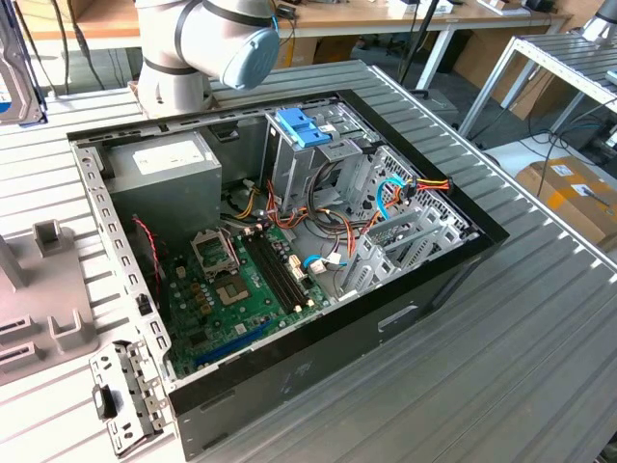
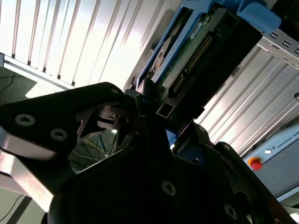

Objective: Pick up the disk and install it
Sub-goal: 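Pick up the disk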

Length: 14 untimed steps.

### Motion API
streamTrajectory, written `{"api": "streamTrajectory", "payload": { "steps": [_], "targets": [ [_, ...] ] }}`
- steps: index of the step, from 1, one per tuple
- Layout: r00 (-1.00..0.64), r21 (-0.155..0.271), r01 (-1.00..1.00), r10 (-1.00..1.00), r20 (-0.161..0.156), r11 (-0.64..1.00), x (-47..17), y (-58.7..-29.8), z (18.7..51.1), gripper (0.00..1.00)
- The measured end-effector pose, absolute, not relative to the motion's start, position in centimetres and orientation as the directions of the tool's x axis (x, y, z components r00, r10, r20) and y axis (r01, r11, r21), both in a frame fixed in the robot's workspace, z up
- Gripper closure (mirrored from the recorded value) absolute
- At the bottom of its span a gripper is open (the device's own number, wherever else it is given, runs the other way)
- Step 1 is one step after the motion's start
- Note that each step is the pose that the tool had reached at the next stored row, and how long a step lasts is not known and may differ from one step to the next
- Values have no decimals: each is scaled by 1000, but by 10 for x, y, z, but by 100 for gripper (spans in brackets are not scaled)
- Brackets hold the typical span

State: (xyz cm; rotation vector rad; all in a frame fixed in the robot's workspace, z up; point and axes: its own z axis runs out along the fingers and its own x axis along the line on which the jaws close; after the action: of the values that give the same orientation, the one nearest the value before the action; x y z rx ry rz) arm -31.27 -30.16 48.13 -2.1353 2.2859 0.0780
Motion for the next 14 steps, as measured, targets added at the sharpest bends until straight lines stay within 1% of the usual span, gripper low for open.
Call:
{"api": "streamTrajectory", "payload": {
  "steps": [14],
  "targets": [
    [-69,28,-997,-997,-43,68,-285,-302,481,64]
  ]
}}
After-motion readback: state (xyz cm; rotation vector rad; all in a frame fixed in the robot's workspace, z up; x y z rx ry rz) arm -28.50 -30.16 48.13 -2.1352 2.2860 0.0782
